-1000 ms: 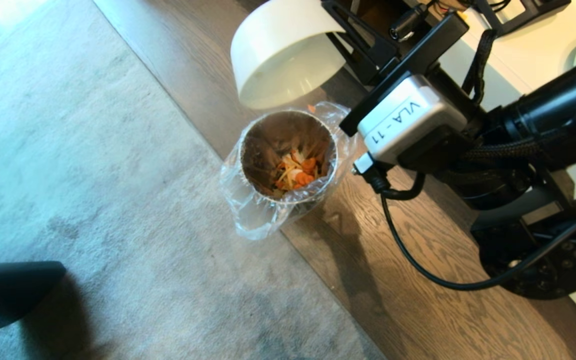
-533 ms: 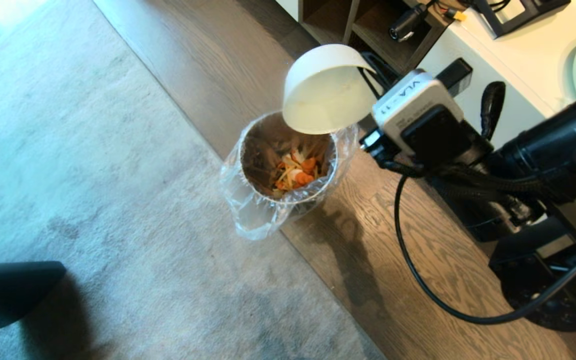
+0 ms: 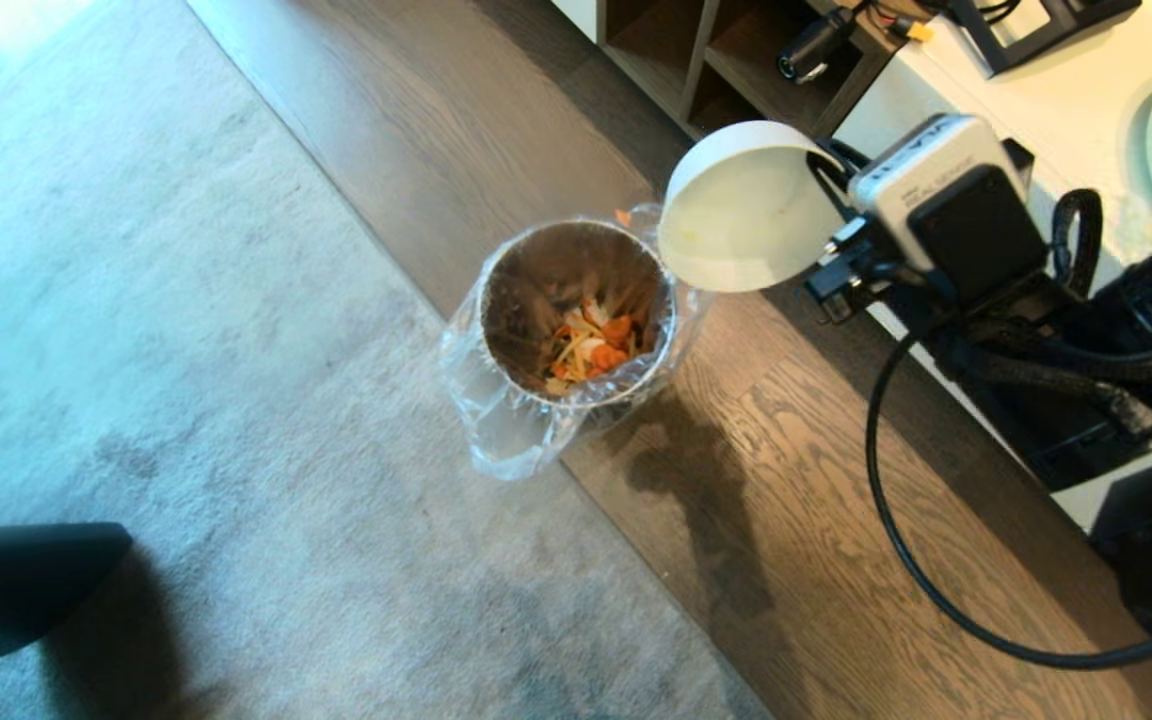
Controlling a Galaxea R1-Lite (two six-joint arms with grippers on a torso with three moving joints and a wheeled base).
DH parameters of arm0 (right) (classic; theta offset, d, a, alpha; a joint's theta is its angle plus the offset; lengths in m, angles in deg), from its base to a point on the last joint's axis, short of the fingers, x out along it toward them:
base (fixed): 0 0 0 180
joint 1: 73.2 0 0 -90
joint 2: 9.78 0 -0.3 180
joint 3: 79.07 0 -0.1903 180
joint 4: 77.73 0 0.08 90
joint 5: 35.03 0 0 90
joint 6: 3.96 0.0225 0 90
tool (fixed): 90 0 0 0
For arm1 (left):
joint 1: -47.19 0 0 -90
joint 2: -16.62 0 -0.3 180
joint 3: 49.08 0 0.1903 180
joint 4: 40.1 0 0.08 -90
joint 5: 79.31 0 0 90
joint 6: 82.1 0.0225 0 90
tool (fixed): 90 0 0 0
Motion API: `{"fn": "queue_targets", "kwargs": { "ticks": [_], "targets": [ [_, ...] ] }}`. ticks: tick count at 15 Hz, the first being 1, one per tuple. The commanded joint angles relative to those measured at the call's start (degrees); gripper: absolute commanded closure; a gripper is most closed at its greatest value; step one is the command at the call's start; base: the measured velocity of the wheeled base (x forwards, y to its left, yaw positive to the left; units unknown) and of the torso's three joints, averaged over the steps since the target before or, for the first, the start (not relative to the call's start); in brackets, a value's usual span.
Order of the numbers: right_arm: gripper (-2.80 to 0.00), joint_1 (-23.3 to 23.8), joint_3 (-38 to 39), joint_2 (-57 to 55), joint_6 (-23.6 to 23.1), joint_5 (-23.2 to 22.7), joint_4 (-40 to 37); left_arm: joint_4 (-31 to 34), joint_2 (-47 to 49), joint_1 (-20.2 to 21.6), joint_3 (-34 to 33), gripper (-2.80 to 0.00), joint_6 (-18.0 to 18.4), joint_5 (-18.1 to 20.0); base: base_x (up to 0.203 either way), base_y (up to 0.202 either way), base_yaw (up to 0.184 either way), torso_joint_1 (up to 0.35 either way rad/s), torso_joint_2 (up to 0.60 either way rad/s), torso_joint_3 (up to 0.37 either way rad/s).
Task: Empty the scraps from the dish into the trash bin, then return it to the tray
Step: Put the bowl back to the table
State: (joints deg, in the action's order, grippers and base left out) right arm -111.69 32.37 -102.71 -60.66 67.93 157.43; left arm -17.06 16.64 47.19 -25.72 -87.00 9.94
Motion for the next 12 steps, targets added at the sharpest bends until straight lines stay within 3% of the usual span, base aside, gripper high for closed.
{"fn": "queue_targets", "kwargs": {
  "ticks": [1,3,12],
  "targets": [
    [0.00,1.3,2.0,4.9,2.1,3.1,-2.7,0.0,0.0,0.0,0.0,0.00,0.0,0.0,0.000,0.000,0.000,0.000,0.00,0.000],
    [0.00,2.1,3.7,8.8,3.9,6.1,-6.4,0.0,0.0,0.0,0.0,0.00,0.0,0.0,0.000,0.000,0.000,0.000,0.00,0.000],
    [0.00,8.2,15.2,27.9,7.7,7.1,-23.4,0.0,0.0,0.0,0.0,0.00,0.0,0.0,0.000,0.000,0.000,0.000,0.00,0.000]
  ]
}}
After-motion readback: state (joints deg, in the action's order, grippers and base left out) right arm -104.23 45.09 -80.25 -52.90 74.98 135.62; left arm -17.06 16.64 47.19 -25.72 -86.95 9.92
